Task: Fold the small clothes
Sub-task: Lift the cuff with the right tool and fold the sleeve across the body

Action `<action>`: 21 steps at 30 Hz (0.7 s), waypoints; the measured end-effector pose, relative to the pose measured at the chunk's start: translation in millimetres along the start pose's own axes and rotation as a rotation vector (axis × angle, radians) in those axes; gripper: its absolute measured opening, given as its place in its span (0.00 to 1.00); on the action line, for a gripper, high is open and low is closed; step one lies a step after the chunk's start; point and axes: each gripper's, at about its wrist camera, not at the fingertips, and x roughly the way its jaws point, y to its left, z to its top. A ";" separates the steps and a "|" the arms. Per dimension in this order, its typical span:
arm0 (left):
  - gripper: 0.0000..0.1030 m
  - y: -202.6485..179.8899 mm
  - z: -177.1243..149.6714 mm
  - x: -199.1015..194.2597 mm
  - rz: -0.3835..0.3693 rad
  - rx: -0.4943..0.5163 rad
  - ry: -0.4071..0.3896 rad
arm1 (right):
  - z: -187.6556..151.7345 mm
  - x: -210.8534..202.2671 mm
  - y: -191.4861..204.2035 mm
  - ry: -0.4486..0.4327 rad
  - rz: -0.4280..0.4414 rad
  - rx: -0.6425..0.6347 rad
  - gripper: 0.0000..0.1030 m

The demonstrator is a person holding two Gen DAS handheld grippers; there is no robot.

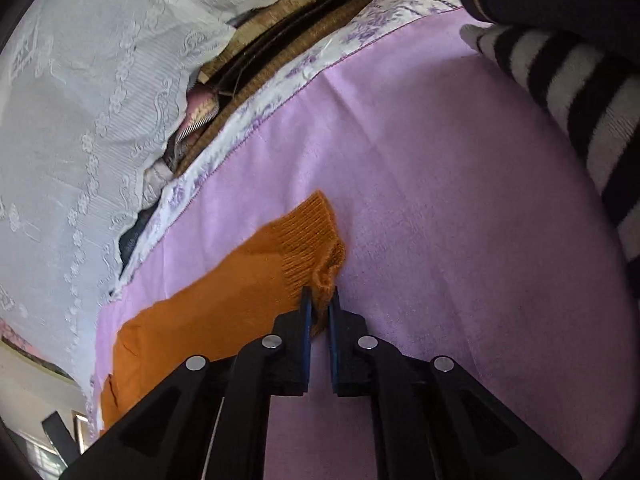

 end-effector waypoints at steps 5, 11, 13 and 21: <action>0.96 -3.9 1.6 -7.4 0.037 0.033 -0.019 | -0.6 -4.5 9.1 -0.014 0.020 -0.010 0.45; 0.96 -20.0 18.2 -17.0 0.147 0.082 -0.057 | 8.3 5.2 10.2 -0.056 0.024 0.016 0.26; 0.96 -37.4 25.4 -18.7 0.210 0.145 -0.092 | 13.0 9.8 5.3 -0.054 0.037 0.041 0.13; 0.96 -92.9 20.3 -7.0 0.224 0.279 -0.170 | 18.7 0.9 14.3 -0.066 0.104 0.046 0.07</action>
